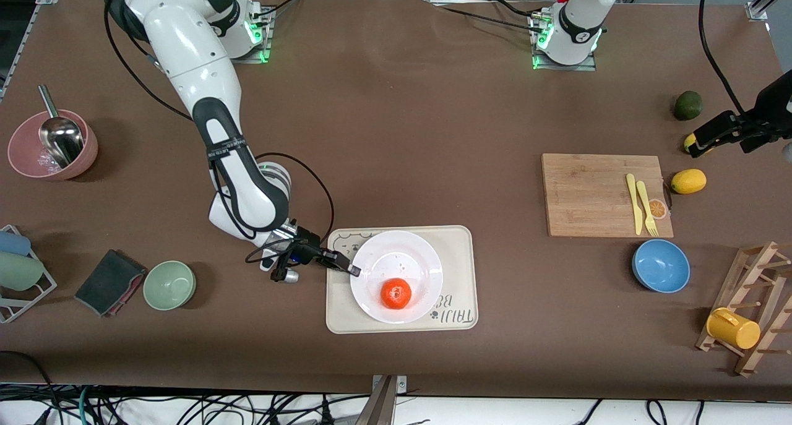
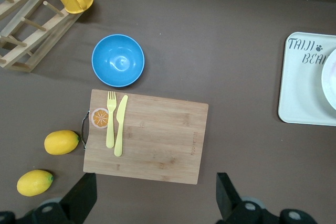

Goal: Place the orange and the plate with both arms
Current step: 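Lower the plate onto the bear tray with the right gripper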

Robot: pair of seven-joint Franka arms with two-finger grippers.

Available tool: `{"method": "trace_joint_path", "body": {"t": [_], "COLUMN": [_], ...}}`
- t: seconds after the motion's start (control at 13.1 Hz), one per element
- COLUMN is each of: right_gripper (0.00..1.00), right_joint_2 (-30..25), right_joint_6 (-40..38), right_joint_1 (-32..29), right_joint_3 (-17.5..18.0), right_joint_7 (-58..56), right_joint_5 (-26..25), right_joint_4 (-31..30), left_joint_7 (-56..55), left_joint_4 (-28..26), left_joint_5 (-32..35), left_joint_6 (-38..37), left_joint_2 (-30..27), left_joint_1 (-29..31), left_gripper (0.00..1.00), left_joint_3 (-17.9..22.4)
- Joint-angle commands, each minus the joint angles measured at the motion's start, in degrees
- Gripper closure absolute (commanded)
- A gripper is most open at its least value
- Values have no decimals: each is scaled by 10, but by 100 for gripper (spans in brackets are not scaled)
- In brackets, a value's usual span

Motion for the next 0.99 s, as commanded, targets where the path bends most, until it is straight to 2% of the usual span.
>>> {"method": "trace_joint_path", "body": {"t": [0.0, 0.08, 0.15, 0.23, 0.31, 0.53, 0.76, 0.92], "right_gripper": [100, 100, 95, 38, 0, 0, 0, 0], "right_joint_2": [20, 20, 21, 21, 21, 17, 11, 6], "right_joint_6": [11, 11, 11, 11, 10, 10, 9, 7], "right_joint_1": [3, 4, 4, 4, 3, 4, 3, 2], "right_joint_3": [2, 2, 2, 2, 2, 1, -2, -2], "right_joint_7": [-5, -5, -5, -5, -13, -13, -4, -5], "right_joint_5": [7, 7, 7, 7, 6, -3, -83, -87], "right_joint_4": [33, 32, 32, 32, 32, 32, 32, 32], "left_joint_7": [3, 3, 3, 3, 3, 3, 3, 3], "left_joint_4": [18, 18, 18, 18, 18, 18, 18, 18], "left_joint_5": [7, 7, 7, 7, 7, 6, 6, 6], "left_joint_6": [-12, -13, -12, -13, -13, -13, -13, -13], "left_joint_2": [7, 8, 8, 7, 7, 8, 8, 7], "left_joint_1": [-1, -1, -1, -1, -1, -1, -1, -1], "left_gripper": [0, 0, 0, 0, 0, 0, 0, 0], "left_joint_3": [0, 0, 0, 0, 0, 0, 0, 0]}}
